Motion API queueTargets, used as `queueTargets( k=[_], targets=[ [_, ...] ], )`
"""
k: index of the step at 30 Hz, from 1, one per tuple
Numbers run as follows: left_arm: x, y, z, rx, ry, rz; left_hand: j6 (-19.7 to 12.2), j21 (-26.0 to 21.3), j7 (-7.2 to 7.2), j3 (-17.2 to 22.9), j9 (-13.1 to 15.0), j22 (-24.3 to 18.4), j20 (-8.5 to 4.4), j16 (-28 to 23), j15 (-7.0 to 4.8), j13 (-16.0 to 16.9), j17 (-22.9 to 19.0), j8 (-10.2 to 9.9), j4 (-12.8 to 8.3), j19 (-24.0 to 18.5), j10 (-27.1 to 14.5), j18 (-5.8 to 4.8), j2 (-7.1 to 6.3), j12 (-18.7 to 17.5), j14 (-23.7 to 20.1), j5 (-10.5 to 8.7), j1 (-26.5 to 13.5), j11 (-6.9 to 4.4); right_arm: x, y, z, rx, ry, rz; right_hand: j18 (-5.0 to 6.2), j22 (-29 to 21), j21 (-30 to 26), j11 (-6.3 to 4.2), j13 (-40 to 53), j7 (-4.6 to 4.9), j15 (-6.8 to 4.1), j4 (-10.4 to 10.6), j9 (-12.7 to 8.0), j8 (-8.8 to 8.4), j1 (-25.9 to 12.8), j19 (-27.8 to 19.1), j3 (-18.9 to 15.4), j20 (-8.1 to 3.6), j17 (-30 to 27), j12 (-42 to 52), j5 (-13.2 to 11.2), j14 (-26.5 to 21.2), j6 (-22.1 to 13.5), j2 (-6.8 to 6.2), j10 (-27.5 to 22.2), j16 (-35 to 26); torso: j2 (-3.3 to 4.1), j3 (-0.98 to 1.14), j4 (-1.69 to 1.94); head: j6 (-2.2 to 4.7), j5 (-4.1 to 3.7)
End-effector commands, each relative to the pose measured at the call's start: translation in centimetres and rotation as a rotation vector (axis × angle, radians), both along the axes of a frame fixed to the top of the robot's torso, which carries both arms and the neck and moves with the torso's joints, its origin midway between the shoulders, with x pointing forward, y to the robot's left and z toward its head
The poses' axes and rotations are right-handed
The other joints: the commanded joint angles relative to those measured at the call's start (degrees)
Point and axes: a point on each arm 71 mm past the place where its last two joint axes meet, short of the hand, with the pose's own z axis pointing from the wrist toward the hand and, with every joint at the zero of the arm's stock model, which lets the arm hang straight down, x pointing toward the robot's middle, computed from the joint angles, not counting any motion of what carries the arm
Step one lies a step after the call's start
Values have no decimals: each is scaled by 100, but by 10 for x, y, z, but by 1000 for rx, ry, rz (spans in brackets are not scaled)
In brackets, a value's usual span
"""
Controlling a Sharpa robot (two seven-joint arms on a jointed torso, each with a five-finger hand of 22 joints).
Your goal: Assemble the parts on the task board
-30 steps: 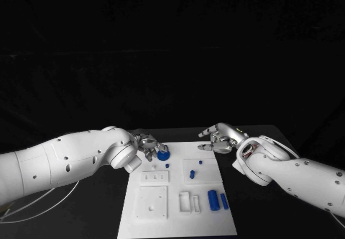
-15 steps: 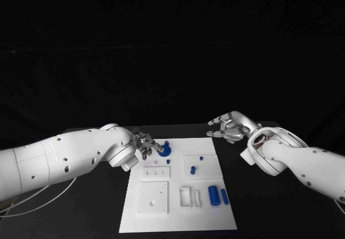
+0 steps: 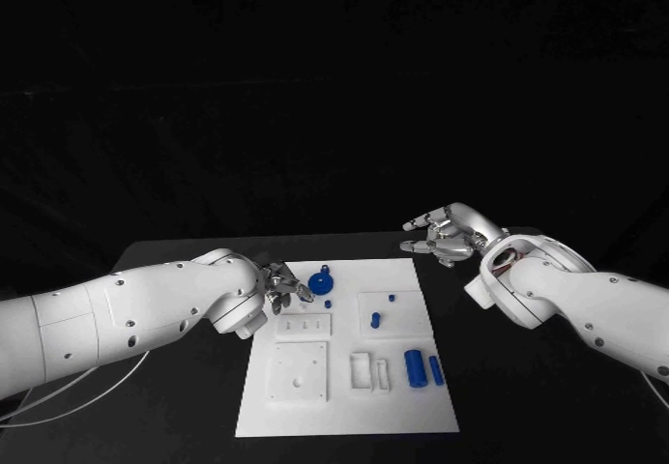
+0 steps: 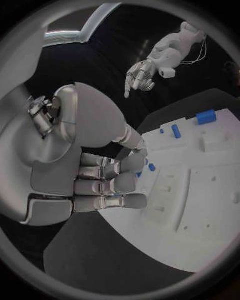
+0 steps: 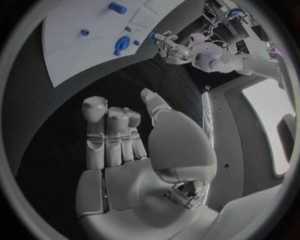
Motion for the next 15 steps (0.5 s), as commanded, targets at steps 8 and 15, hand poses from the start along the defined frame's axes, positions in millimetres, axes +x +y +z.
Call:
queueTargets(
  k=[8, 15],
  targets=[
    [-3, -3, -7, 16, -58, 19, 1313, -302, -737, 47, 847, 484, 41, 155, -183, 85, 40, 141, -9, 130, 105, -31, 174, 147, 244, -29, -24, -310, 0, 3, 1, 13, 0, 10, 103, 429, -14, 4, -7, -1, 14, -2, -4, -1, -40, 65, -27, 18, -7, 1, 93, -28, 13, 19, -40, -17, -3, 6, -2, -109, -16],
    [-7, -6, -18, 31, -12, -3, 1320, -569, -756, 60, 902, 877, 74, 241, -175, 166, 69, 230, -41, 216, 102, -9, 262, 209, 234, -44, -106, -315, 1, 4, 0, 17, 5, 10, 104, 425, -37, 3, -10, -2, 14, -1, -4, -1, -45, 61, -32, 18, -8, -1, 125, -30, 7, 17, -44, -17, -1, -3, 2, -149, -24]
  ],
)
